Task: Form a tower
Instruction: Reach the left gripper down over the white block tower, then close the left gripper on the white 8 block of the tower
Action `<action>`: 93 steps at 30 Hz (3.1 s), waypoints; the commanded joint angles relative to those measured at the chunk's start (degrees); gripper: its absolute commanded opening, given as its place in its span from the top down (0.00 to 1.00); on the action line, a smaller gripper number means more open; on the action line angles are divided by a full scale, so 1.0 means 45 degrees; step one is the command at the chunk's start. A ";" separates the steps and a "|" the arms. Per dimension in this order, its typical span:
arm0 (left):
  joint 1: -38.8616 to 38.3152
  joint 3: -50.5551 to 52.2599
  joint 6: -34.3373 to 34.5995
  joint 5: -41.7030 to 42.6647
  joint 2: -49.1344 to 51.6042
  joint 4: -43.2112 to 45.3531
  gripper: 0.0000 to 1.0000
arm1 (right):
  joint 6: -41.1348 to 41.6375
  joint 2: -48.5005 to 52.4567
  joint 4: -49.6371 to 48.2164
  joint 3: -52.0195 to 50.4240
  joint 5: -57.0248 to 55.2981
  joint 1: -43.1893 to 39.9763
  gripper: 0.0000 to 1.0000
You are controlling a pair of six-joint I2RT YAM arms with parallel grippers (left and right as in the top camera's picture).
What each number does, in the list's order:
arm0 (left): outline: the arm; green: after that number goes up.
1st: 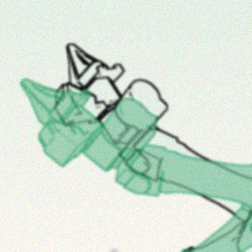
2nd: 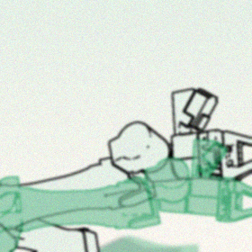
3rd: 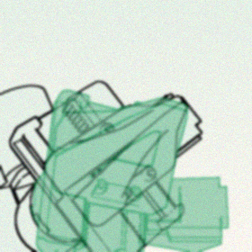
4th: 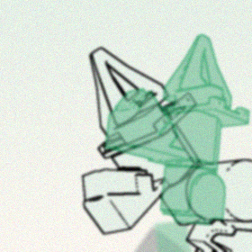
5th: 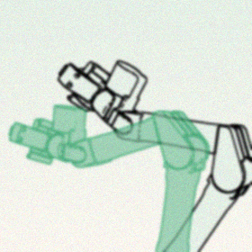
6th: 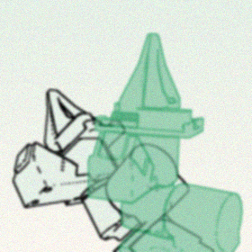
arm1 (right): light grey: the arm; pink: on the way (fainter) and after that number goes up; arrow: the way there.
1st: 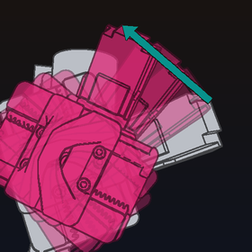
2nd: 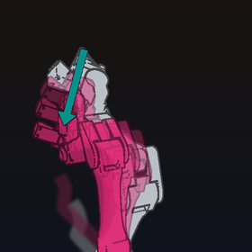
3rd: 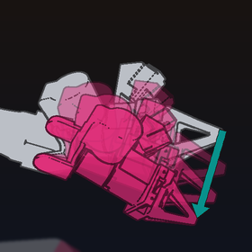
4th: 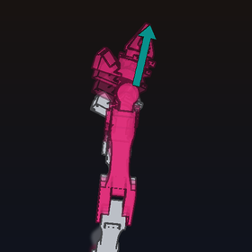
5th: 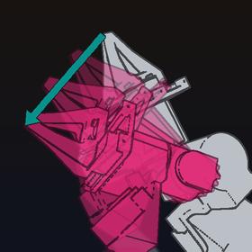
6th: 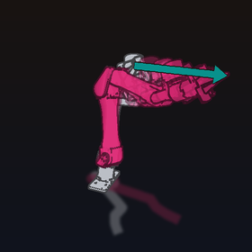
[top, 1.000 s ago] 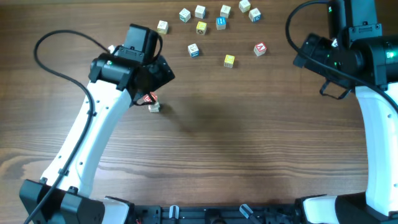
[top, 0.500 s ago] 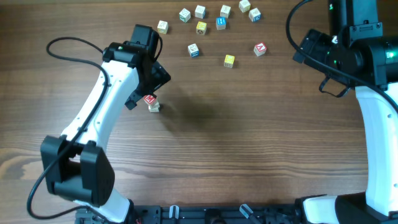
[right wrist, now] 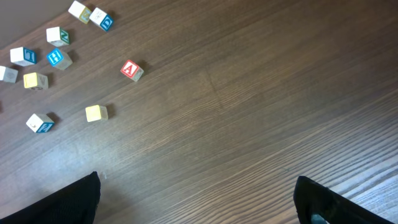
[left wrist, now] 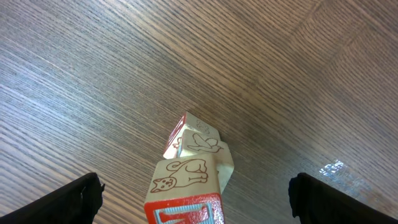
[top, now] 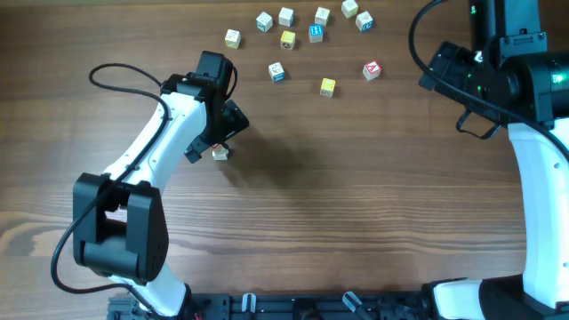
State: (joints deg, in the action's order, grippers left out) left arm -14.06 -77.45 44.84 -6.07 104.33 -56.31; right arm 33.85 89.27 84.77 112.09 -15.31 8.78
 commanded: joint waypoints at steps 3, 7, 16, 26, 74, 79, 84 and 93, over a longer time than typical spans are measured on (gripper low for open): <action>0.0107 0.0923 -0.0316 0.0102 0.0107 0.0374 0.00 | 0.0155 0.0141 -0.0039 -0.0044 -0.0257 -0.0063 0.00; 0.0180 0.1258 -0.0588 0.0214 0.0107 0.0816 0.00 | 0.0151 0.0141 -0.0034 -0.0044 -0.0257 -0.0063 0.00; 0.0267 0.1336 -0.1792 0.0918 0.0500 0.1472 0.01 | 0.0151 0.0146 -0.0039 -0.0044 -0.0257 -0.0063 0.00; 0.0777 0.1355 -0.1787 0.0918 0.1064 0.1282 0.18 | 0.0155 0.0146 -0.0039 -0.0044 -0.0257 -0.0063 0.00; 0.0821 0.1355 -0.1870 0.1248 0.1064 0.1287 0.48 | 0.0151 0.0141 -0.0034 -0.0044 -0.0257 -0.0063 0.00; 0.0821 0.1355 -0.1870 0.1248 0.1064 0.1287 0.56 | 0.0151 0.0141 -0.0034 -0.0044 -0.0257 -0.0063 0.00; 0.0821 0.1355 -0.1870 0.1248 0.1064 0.1287 0.60 | 0.0155 0.0146 -0.0034 -0.0044 -0.0257 -0.0063 0.00; 0.0821 0.1355 -0.1870 0.1248 0.1064 0.1282 0.65 | 0.0155 0.0146 -0.0039 -0.0044 -0.0257 -0.0063 0.00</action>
State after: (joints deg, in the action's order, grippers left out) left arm -10.70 -71.81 36.29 -0.54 108.22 -50.54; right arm 33.85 89.27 84.75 112.09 -15.31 8.78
